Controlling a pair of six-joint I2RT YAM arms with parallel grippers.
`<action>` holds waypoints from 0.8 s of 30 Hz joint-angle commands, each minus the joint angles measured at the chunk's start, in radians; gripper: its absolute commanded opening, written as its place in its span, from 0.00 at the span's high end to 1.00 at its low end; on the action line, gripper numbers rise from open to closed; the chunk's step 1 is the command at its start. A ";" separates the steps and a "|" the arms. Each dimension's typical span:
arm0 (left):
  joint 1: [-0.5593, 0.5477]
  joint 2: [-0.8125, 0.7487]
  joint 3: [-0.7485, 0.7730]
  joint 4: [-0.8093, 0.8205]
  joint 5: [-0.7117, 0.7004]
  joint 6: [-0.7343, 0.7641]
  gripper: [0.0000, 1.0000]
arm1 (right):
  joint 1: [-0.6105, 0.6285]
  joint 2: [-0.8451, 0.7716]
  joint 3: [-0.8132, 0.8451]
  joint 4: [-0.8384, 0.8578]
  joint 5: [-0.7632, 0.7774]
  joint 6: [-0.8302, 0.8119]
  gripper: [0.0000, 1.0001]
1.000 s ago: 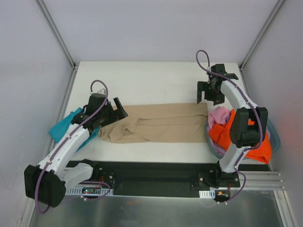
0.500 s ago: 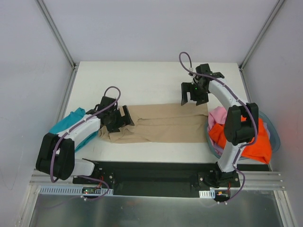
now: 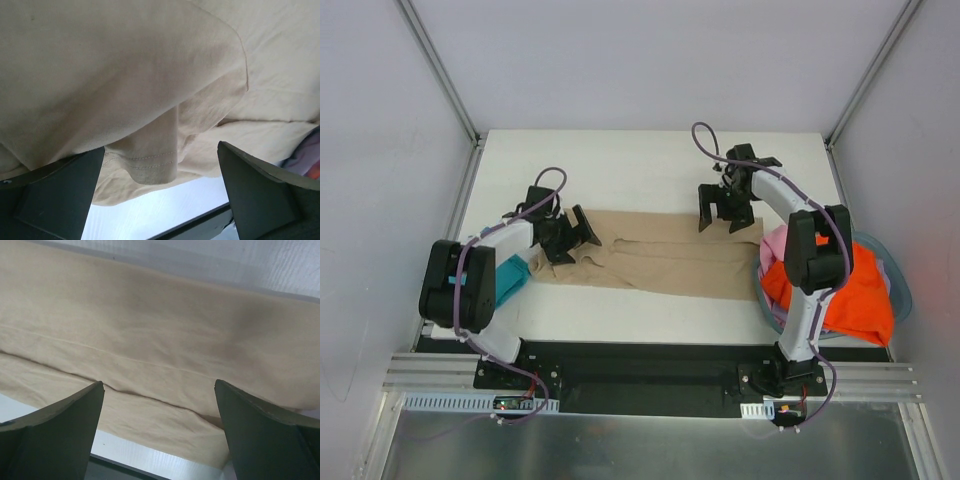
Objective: Fold and stack the t-shirts
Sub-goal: Rotate the tshirt 90 degrees
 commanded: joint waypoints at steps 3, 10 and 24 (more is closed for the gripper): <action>0.089 0.308 0.265 0.165 0.107 0.062 0.01 | 0.005 0.055 0.024 0.029 -0.073 0.030 0.03; 0.134 0.601 0.709 0.138 0.223 0.033 0.01 | 0.037 0.065 -0.022 0.046 -0.082 0.034 0.03; 0.137 0.902 1.187 0.124 0.330 -0.185 0.01 | 0.289 -0.209 -0.410 0.150 -0.139 0.145 0.03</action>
